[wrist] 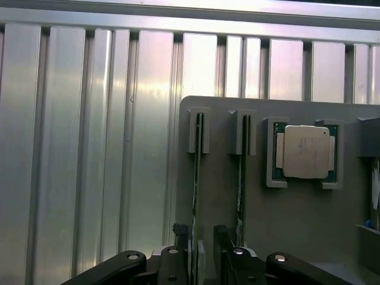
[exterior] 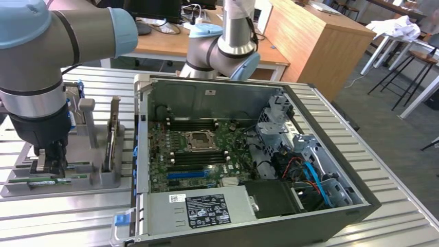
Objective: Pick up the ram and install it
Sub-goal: 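Pick up the ram and move it above insertion slot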
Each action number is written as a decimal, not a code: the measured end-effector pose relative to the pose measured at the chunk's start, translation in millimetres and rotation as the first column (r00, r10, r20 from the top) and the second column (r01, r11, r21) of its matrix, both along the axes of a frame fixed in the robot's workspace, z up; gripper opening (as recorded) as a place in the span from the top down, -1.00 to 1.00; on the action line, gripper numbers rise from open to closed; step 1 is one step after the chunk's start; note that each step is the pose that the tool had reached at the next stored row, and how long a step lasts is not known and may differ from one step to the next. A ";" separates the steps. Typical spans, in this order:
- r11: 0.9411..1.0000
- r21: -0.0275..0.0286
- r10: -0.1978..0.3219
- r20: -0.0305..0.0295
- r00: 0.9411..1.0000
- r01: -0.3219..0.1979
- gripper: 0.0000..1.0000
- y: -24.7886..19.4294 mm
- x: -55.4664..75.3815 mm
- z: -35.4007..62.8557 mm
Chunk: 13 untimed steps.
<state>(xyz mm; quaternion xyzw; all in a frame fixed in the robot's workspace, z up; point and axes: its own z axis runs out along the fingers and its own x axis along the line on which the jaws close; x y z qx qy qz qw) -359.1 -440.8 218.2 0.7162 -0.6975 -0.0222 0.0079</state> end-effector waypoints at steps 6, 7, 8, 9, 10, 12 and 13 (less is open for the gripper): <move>1.000 0.000 0.000 0.000 1.000 0.000 0.38 0.0 0.0 -4.9; 1.000 0.000 0.000 0.000 1.000 0.000 0.38 0.0 0.0 -5.7; 1.000 0.000 0.000 0.000 1.000 0.000 0.38 0.0 0.0 -6.7; 1.000 0.000 0.000 0.000 1.000 0.000 0.38 0.0 0.0 -7.7; 1.000 0.000 0.000 0.000 1.000 0.000 0.38 0.0 0.0 -8.7; 1.000 0.000 0.000 0.000 1.000 0.000 0.38 0.0 0.0 -10.3; 1.000 0.000 0.000 0.000 1.000 0.000 0.38 0.0 0.0 -11.1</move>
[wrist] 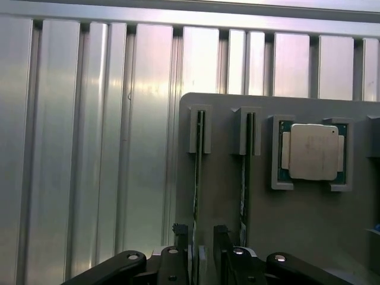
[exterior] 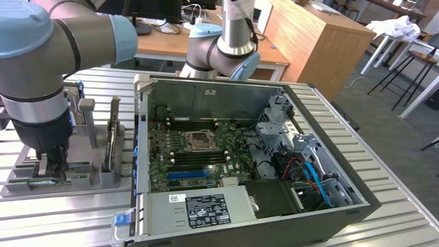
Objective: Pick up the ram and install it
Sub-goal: 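Pick up the ram and move it above insertion slot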
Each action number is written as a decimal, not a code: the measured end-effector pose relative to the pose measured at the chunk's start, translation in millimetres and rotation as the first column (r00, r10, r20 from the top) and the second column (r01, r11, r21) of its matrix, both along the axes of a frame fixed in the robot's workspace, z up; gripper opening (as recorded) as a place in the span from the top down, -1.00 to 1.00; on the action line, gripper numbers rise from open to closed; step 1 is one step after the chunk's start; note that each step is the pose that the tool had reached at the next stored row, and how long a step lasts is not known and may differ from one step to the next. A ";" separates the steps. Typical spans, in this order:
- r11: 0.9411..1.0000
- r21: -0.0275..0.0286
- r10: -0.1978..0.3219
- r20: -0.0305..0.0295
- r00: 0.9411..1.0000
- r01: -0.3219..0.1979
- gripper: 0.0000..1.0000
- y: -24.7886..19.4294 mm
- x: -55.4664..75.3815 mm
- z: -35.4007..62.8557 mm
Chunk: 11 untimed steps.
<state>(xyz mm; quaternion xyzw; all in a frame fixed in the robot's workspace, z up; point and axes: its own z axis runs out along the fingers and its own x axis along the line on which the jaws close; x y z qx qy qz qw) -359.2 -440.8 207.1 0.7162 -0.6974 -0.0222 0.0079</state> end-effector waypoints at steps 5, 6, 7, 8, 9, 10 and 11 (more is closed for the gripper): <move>1.000 0.000 0.000 0.000 1.000 0.000 0.38 0.0 0.0 -3.2; 1.000 0.000 0.000 0.000 1.000 0.000 0.38 0.0 0.0 -3.5; 1.000 0.000 0.000 0.000 1.000 0.000 0.38 0.0 -0.1 -3.5; 1.000 0.000 0.000 0.000 1.000 0.000 0.38 0.0 -0.1 -3.5; 1.000 0.000 0.000 0.000 1.000 0.000 0.38 0.0 0.0 -3.5; 1.000 0.000 0.000 0.000 1.000 0.000 0.38 0.0 0.0 -3.6; 1.000 0.000 0.000 0.000 1.000 0.000 0.38 0.0 0.0 -3.6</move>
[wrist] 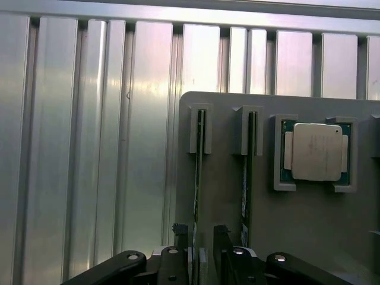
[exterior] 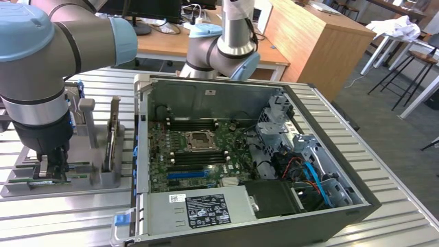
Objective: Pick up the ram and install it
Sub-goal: 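Pick up the ram and move it above insertion slot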
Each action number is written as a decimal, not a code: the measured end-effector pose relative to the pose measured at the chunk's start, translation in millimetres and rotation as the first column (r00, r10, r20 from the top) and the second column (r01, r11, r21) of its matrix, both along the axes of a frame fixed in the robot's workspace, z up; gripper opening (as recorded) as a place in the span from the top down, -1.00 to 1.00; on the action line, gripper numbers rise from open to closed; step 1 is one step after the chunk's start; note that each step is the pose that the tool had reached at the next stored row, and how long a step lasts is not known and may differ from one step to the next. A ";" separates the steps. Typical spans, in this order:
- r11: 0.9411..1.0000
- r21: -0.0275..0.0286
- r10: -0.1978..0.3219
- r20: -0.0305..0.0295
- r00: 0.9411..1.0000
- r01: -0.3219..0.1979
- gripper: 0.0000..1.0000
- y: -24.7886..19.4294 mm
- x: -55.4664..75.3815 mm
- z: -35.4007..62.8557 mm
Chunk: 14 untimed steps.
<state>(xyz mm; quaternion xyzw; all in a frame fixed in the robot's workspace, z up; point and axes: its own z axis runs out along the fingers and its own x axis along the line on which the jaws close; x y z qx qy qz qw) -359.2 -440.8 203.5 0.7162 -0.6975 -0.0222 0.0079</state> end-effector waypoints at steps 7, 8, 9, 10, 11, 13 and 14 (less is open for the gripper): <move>1.000 0.000 0.000 0.000 1.000 0.000 0.38 -4.2 0.0 0.0; 1.000 0.000 0.000 0.000 1.000 0.000 0.38 -4.2 0.0 0.0; 1.000 0.000 0.000 0.000 1.000 0.000 0.38 -4.3 0.0 -0.3; 1.000 0.000 0.000 0.001 1.000 0.000 0.38 -4.3 0.0 -0.9; 1.000 0.000 0.000 0.002 1.000 0.000 0.38 -4.3 0.0 -1.7; 1.000 0.000 0.000 0.002 1.000 0.000 0.38 -4.4 0.0 -2.0; 1.000 0.000 0.000 0.002 1.000 0.000 0.38 -4.4 0.0 -2.0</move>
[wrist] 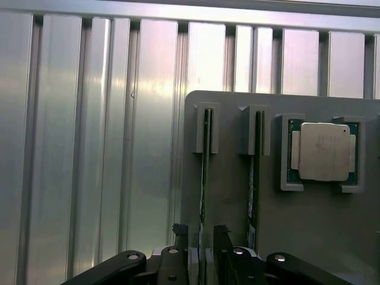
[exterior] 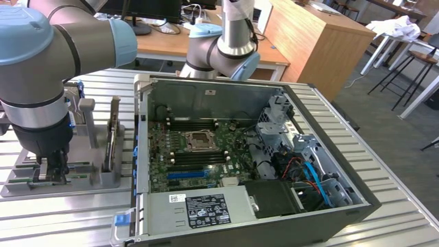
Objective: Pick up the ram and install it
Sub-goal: 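Pick up the ram and move it above insertion slot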
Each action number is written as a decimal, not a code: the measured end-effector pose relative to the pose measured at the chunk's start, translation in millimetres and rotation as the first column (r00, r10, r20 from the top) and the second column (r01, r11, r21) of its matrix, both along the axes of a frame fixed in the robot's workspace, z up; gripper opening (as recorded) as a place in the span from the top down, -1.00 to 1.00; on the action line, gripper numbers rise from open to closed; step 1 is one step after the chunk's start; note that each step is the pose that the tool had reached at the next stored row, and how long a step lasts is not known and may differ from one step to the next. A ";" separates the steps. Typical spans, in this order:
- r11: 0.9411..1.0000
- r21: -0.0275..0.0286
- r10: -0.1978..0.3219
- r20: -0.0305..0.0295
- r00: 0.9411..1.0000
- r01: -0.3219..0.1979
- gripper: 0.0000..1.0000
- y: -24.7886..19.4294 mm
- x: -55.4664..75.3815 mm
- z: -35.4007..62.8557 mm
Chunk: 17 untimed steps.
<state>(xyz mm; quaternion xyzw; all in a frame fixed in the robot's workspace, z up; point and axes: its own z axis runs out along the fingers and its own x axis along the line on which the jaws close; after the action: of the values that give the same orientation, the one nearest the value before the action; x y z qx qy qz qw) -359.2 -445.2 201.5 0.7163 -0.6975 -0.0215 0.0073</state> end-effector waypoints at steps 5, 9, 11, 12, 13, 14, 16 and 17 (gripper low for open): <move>1.000 0.002 0.000 0.001 1.000 0.000 0.38 0.8 0.0 -0.8; 1.000 0.002 0.000 0.001 1.000 0.000 0.38 0.9 0.0 -0.7; 1.000 0.002 0.000 0.001 1.000 0.000 0.38 0.9 0.0 -0.7; 1.000 0.002 0.000 0.001 1.000 0.000 0.38 0.9 0.0 -0.6; 1.000 0.002 0.000 0.001 1.000 0.000 0.38 1.0 0.0 -0.5; 1.000 0.002 0.000 0.001 1.000 0.000 0.38 1.0 0.0 -0.6; 1.000 0.002 0.000 0.001 1.000 0.000 0.38 1.0 0.0 -0.6; 1.000 0.002 0.000 0.001 1.000 0.000 0.38 1.0 0.0 -0.6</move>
<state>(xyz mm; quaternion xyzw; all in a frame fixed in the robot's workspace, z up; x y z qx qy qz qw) -359.2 -444.2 200.9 0.7163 -0.6975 -0.0218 0.0064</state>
